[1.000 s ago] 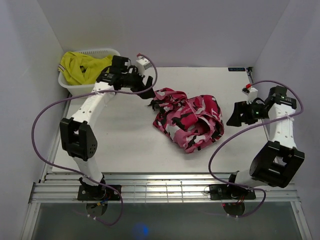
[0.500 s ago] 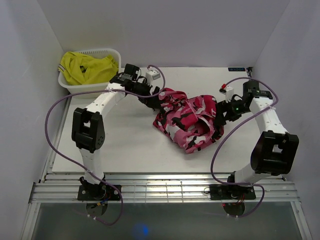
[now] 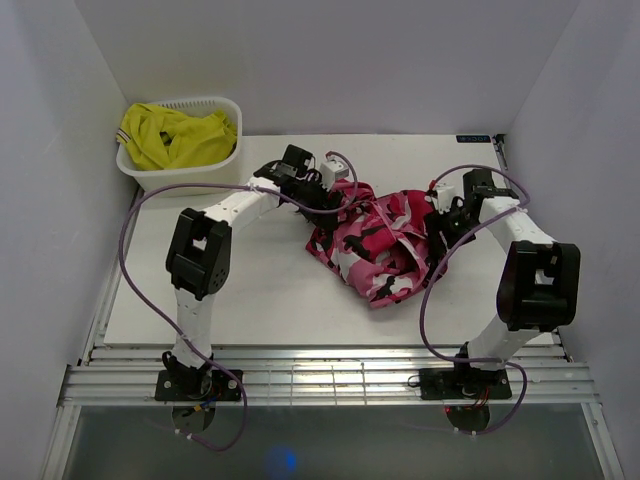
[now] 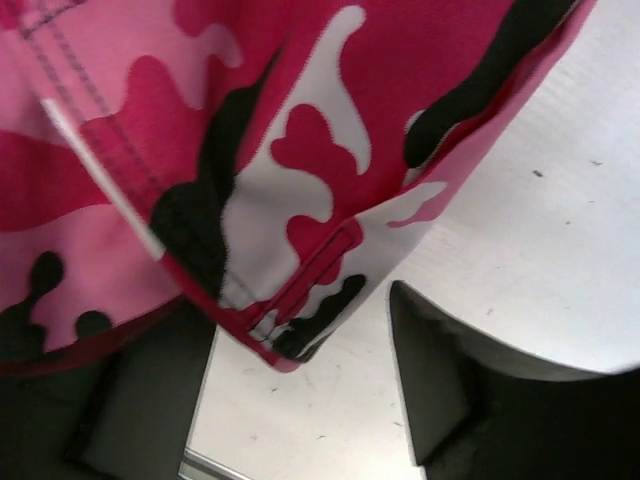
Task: Fold and stack the trousers
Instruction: Flatten the trousers out
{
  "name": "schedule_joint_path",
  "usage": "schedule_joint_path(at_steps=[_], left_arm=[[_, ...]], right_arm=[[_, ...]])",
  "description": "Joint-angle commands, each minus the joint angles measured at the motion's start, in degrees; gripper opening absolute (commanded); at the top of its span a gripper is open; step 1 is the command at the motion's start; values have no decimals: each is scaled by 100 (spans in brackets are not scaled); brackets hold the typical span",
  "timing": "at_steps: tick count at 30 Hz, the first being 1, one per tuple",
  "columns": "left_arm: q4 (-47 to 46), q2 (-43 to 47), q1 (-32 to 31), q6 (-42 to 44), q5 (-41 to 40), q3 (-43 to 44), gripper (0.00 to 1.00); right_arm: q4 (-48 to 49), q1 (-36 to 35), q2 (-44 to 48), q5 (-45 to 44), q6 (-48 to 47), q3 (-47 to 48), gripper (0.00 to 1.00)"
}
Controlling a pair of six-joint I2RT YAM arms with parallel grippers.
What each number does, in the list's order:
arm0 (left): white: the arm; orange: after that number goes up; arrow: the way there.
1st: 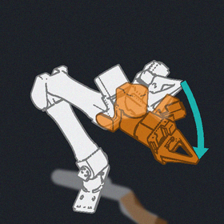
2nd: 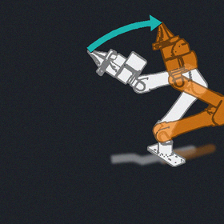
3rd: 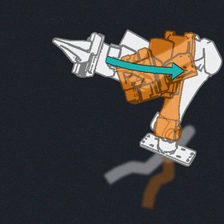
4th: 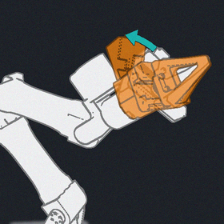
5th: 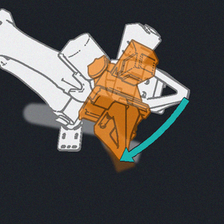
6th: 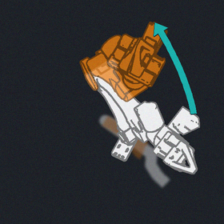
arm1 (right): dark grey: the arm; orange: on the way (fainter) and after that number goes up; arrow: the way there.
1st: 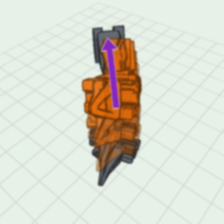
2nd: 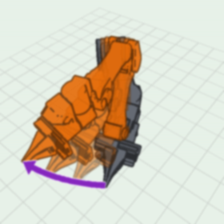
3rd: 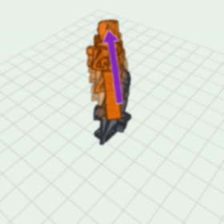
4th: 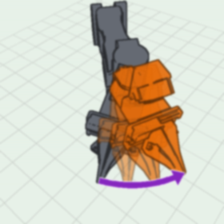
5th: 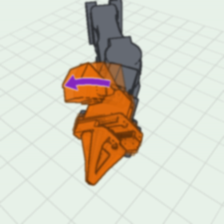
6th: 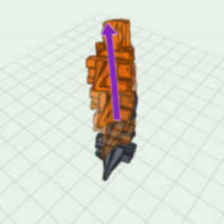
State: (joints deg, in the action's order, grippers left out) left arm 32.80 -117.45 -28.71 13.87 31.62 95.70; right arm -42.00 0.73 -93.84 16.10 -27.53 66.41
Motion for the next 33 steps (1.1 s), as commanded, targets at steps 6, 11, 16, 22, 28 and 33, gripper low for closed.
schedule_joint_path(at_steps=[6, 11, 16, 22, 28, 33], left_arm=[[-256, -174, 5, 178, -946, 563, 25], [208, 467, 593, 177, -1078, 915, 0], [982, 1302, 1392, 677, -1298, 785, 0], [1581, 2751, 2026, 1774, -1403, -506, 0], [2063, 4115, 2133, 2646, -1852, -2414, 0], [2214, 4801, 2142, 3060, -1957, -3599, 0]], right_arm=[[385, 32, -82, -765, 292, 328, 9], [333, 461, 410, -977, 257, 495, 8], [236, 1331, 884, -951, 266, 697, 8], [-361, 2071, 1332, -1029, -375, 365, 8], [-844, 2185, 1738, -891, -1191, -199, 28], [-1714, 2194, 1589, 32, -1474, 467, 97]])
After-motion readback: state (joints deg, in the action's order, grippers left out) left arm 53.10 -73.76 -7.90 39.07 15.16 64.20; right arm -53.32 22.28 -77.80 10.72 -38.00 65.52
